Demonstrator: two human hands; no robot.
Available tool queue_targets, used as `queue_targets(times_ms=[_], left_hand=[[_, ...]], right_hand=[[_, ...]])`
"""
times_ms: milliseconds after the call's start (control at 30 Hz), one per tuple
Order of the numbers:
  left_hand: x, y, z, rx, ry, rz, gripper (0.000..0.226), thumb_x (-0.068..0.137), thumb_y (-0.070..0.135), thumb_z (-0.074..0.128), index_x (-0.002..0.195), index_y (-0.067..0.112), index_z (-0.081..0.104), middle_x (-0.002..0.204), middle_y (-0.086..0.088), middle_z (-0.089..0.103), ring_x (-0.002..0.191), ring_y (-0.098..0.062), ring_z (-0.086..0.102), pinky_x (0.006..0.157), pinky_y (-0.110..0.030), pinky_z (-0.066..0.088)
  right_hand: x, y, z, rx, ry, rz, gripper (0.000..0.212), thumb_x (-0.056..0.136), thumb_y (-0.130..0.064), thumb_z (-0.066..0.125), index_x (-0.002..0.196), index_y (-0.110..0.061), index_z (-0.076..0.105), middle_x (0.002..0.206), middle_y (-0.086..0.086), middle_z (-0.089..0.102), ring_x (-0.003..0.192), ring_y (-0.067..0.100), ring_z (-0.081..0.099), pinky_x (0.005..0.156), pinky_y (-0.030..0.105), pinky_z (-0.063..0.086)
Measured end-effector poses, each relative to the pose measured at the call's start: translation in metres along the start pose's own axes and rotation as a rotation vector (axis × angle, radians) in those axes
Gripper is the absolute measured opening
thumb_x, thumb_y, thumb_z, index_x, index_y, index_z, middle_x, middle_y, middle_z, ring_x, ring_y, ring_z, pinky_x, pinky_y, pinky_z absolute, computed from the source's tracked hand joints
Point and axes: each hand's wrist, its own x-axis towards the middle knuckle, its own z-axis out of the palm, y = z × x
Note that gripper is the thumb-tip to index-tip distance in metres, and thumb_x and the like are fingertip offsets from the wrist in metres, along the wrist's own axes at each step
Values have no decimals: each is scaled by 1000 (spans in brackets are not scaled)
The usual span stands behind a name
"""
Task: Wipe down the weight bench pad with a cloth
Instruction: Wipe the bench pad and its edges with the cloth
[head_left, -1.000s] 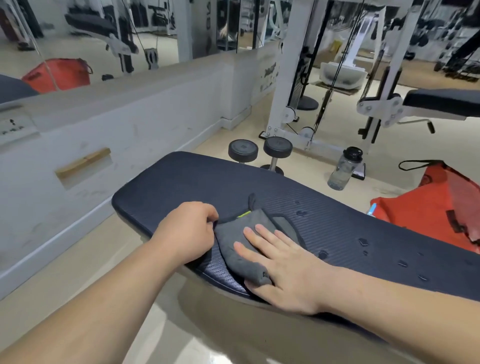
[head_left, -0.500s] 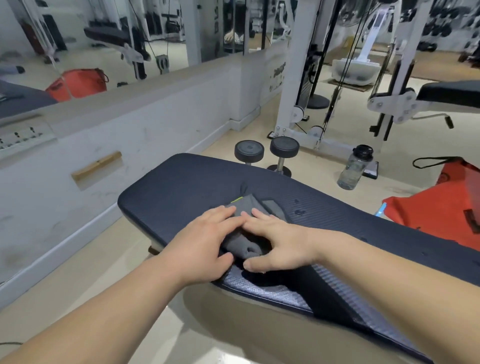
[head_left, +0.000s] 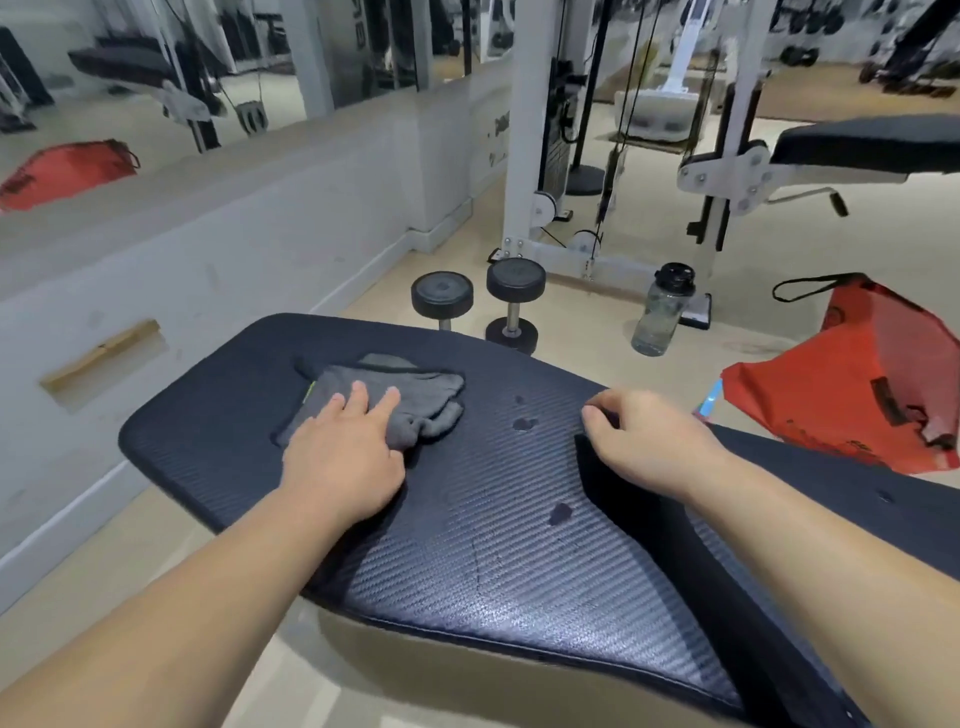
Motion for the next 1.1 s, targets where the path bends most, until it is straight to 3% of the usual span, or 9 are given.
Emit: queue_targets(times_ms=[100,233,433,533,633,733,867,1000,1100], left_hand=[[6,41,2,26,-57,-32,75,93,45,36,157,45,-2,170,-8,-5,155,-38,1,122,-56,17],[20,71,7,-10,-107,165,74,92,44,35,153,56,-4,170,2,-14,156,-31,-10,125,-55,3],[40,92,5,-32,-59,-6,71,94,47,34,155,53,-1,170,2,-13,156,-35,-11,124,-58,-1],[24,115,10,-65,-116,231,69,94,49,37,152,58,1,169,8,-15,155,-30,-15,124,-54,-6],[25,108,12,-53,-120,456,65,97,49,38,151,61,5,169,15,-10,156,-20,-11,126,-47,-5],[46,79,5,-81,-55,322,61,99,48,36,153,57,10,170,13,-3,157,-16,-1,127,-43,2],[38,75,6,10,-50,91,73,93,43,37,155,53,-2,170,4,-11,157,-28,-7,125,-54,1],[2,113,13,-15,-159,376,77,92,41,41,150,62,-5,167,11,-21,155,-25,-20,123,-54,-10],[18,104,7,-27,-141,449,77,91,33,40,152,60,2,169,13,-13,156,-18,-12,126,-50,-5]], right_hand=[[7,8,2,-55,-11,-43,34,98,-44,43,96,-26,71,109,-8,67,106,24,64,91,45,55],[12,21,4,-29,28,-84,31,96,-45,48,106,-31,73,121,-18,64,113,16,61,93,42,54],[11,41,-2,138,97,-66,28,100,-32,50,112,-23,74,117,-8,68,110,17,62,98,39,51],[9,46,-6,119,104,-27,27,99,-32,48,107,-25,73,107,-5,75,104,21,66,92,43,56],[6,46,-7,92,114,-23,28,99,-30,49,112,-26,73,112,-3,75,109,24,66,92,44,56],[5,45,-5,96,119,-29,29,100,-30,49,119,-26,71,117,-4,74,114,23,65,95,42,55],[7,47,-6,181,80,6,32,99,-31,52,125,-25,70,117,-7,74,111,17,66,99,36,52],[11,52,-5,170,96,10,31,98,-27,51,123,-27,71,127,-7,71,120,18,63,104,39,50],[12,53,-2,139,106,-3,32,98,-26,51,124,-26,70,132,-6,67,123,19,60,105,36,47]])
